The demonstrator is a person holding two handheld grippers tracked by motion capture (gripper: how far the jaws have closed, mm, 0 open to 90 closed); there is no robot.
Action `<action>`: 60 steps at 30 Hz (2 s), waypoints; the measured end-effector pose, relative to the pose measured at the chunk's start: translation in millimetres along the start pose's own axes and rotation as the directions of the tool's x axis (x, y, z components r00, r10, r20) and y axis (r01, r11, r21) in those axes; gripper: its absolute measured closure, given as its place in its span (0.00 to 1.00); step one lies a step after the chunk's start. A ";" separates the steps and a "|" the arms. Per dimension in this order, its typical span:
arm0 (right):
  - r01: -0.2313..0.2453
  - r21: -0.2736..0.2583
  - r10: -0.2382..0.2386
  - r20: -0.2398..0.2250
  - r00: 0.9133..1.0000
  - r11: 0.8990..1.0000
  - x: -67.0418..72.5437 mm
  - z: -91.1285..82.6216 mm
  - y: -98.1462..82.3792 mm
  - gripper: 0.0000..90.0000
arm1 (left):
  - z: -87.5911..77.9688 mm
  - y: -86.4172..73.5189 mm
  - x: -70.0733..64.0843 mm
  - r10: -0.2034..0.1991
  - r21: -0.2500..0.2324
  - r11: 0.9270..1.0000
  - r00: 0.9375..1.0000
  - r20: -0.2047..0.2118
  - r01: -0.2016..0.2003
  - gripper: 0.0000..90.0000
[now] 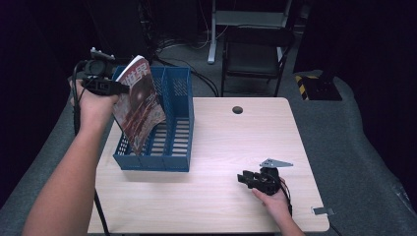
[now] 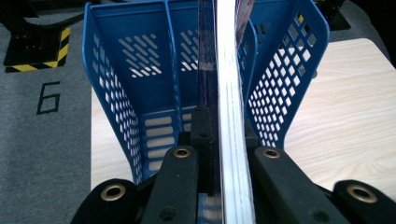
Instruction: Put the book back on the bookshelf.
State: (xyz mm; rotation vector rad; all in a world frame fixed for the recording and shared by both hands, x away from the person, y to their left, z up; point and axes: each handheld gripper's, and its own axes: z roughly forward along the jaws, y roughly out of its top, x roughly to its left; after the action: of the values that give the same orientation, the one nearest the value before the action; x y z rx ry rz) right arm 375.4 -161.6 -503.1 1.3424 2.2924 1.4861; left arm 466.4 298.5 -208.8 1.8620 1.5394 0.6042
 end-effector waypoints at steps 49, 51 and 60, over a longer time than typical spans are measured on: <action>0.011 -0.002 -0.011 0.007 1.000 1.000 0.4 -4.1 0.8 0.69 | 84.9 -32.9 3.3 -0.085 0.008 0.996 0.996 -0.033 0.086 0.93; 0.011 -0.002 -0.011 0.007 1.000 1.000 0.2 -4.2 0.7 0.69 | 88.7 -34.8 3.1 -0.087 0.011 0.996 0.996 -0.035 0.087 0.93; 0.008 -0.003 -0.008 0.006 1.000 1.000 -0.3 -4.5 0.5 0.69 | 100.0 -39.5 -0.5 -0.070 0.011 0.997 0.997 -0.041 0.071 0.93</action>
State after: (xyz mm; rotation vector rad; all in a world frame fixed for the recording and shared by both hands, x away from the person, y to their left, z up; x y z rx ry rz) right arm 373.6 -164.9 -500.5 1.3331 2.2887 1.4801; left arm 509.4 283.9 -306.3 1.8065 1.6314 0.6055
